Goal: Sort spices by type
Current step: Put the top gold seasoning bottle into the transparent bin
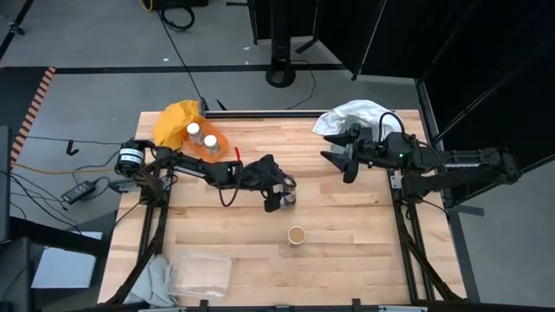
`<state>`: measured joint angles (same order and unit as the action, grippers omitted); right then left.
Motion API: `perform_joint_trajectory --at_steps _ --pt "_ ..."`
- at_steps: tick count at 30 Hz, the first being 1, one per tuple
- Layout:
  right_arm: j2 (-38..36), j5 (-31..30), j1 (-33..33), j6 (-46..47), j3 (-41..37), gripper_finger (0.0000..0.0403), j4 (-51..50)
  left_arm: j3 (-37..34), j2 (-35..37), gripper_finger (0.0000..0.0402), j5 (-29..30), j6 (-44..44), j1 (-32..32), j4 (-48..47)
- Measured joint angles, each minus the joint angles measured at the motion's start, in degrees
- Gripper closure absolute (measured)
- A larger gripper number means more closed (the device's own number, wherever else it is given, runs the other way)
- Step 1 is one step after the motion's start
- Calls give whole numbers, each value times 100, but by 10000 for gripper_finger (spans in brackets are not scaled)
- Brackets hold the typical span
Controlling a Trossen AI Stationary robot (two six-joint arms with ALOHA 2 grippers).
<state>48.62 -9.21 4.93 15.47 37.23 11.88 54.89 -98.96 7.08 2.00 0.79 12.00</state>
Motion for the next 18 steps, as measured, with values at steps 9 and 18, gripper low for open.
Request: perform_joint_trajectory --at_steps 9,18 --pt "0 -3 -2 6 0 114 -184 0 4 96 129 -2 -6 -42" --pt "2 -151 -1 302 -2 116 -1219 7 107 96 280 492 49 -577"
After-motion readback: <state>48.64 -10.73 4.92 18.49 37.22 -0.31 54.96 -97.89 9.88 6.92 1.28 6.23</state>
